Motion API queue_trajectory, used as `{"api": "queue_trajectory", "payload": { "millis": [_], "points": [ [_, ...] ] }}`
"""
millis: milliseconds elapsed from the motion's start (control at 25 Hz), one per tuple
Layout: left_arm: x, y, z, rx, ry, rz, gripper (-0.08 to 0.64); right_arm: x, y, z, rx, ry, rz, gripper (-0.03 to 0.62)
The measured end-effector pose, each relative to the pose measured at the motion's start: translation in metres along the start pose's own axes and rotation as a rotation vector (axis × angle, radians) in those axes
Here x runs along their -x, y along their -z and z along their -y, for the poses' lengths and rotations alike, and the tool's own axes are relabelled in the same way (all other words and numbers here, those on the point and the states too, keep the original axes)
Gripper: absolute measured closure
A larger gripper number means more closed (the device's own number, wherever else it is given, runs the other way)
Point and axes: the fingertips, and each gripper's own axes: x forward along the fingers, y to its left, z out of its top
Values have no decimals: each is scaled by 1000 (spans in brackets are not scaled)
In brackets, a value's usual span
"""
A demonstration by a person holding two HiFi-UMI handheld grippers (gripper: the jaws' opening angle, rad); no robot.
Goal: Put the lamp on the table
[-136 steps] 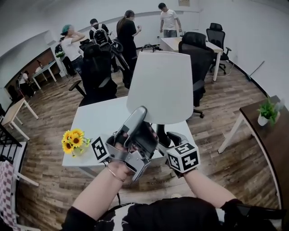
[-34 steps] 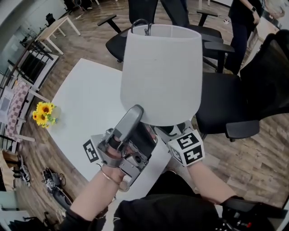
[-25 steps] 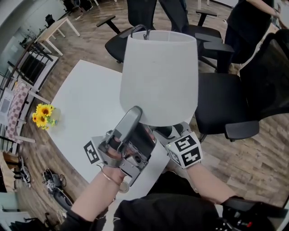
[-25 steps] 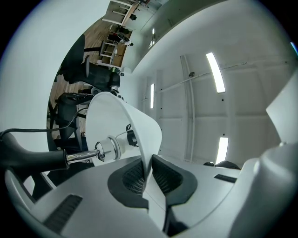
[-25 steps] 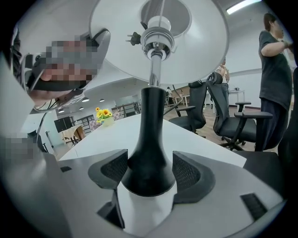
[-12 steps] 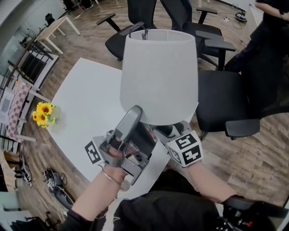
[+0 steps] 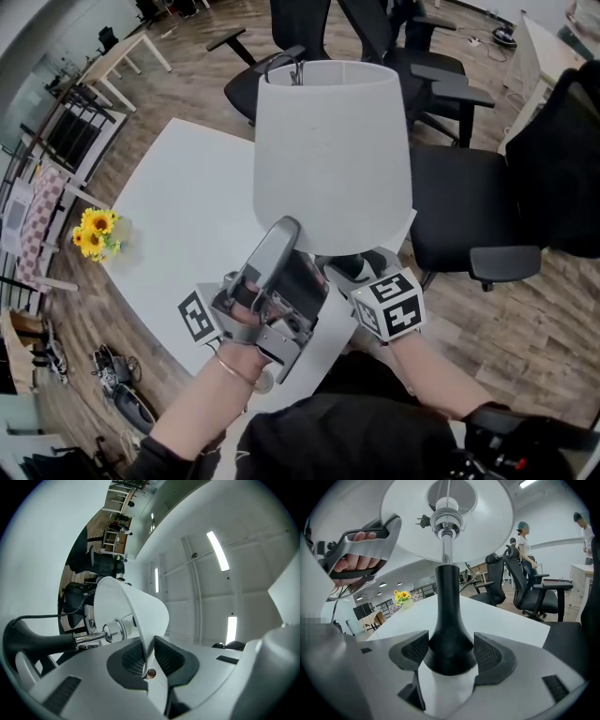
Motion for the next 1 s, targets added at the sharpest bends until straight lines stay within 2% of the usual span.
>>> {"api": "queue_trajectory", "payload": {
  "millis": [600,1000],
  "points": [
    [0,5,-8,-48,-65,7,505,-1,3,7,-66,13,16,273],
    [0,10,-7,-56,-81,8,505,5,8,4,-66,6,4,267]
  ]
}}
